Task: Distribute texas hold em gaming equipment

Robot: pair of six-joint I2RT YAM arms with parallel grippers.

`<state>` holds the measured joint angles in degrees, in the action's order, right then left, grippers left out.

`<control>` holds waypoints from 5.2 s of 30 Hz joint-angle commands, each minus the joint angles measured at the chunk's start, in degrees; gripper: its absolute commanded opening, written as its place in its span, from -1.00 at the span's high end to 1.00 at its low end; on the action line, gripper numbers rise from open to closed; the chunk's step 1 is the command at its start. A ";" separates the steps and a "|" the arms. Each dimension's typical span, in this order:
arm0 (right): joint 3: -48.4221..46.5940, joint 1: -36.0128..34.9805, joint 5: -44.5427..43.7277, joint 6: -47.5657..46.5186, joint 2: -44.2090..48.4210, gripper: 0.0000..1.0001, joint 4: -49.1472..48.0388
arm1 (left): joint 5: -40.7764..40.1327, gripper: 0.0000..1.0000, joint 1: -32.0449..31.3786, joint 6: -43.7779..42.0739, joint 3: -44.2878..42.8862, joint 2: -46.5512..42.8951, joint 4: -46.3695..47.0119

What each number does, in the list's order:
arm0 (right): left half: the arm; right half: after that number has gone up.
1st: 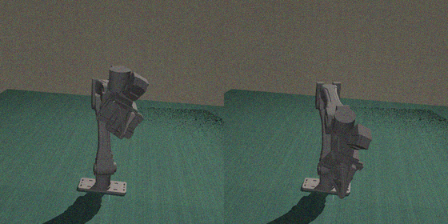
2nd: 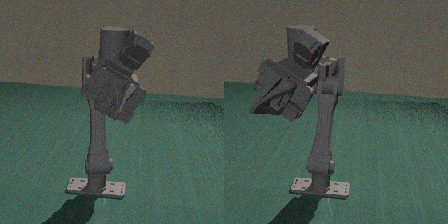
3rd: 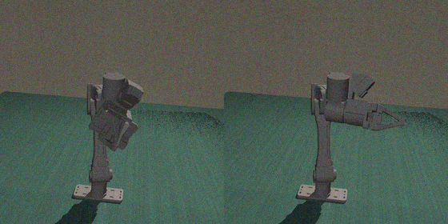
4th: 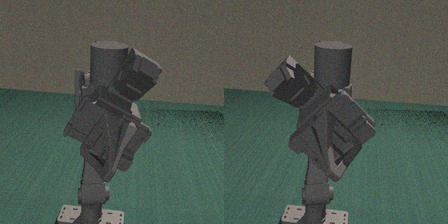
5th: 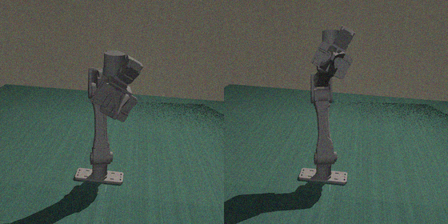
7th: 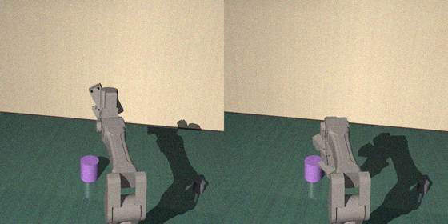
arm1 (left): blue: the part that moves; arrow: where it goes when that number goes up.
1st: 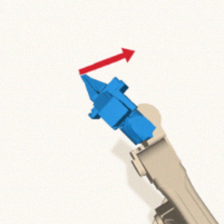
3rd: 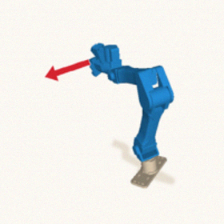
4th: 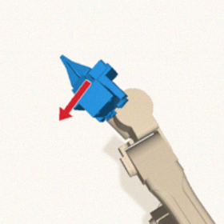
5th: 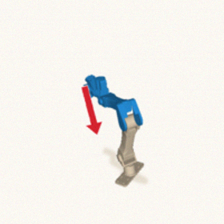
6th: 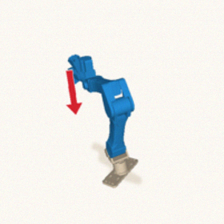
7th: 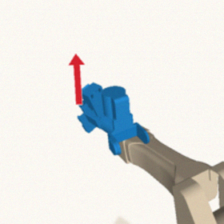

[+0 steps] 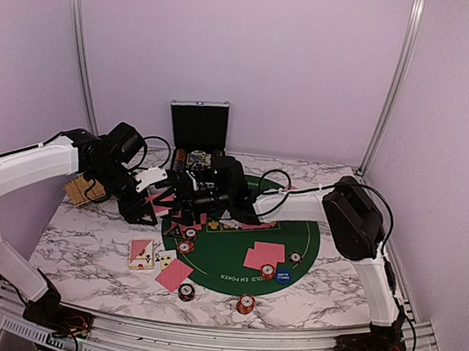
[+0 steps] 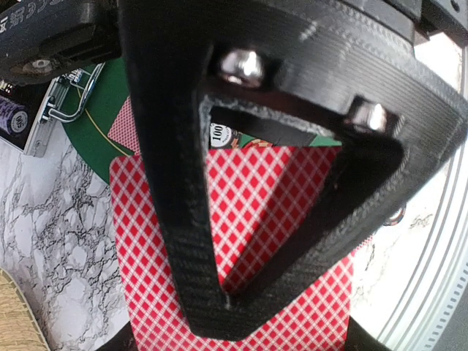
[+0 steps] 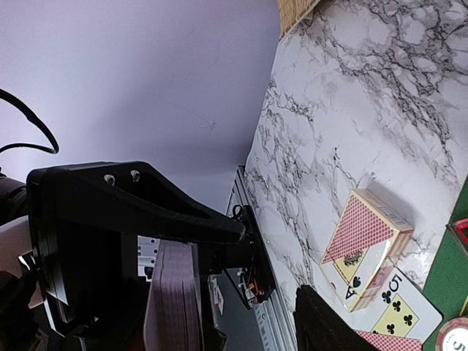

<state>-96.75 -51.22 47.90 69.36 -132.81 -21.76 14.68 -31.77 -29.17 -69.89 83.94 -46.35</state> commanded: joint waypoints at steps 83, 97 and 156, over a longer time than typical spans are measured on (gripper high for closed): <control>13.91 24.84 -19.33 -35.17 16.90 0.17 36.63 | -5.89 1.00 1.94 -7.90 21.36 -2.00 9.24; 17.44 23.45 -20.58 -35.59 25.34 -0.50 39.22 | -6.26 1.00 14.90 -12.79 26.60 -4.15 10.56; 69.84 33.81 -98.12 -67.46 55.23 -0.98 -24.95 | 0.72 -0.98 35.67 20.49 40.10 -9.55 70.46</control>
<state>-28.77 -20.71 -39.13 8.08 -76.34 -30.50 13.72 3.38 -14.96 -33.17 73.84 4.67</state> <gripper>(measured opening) 0.990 0.988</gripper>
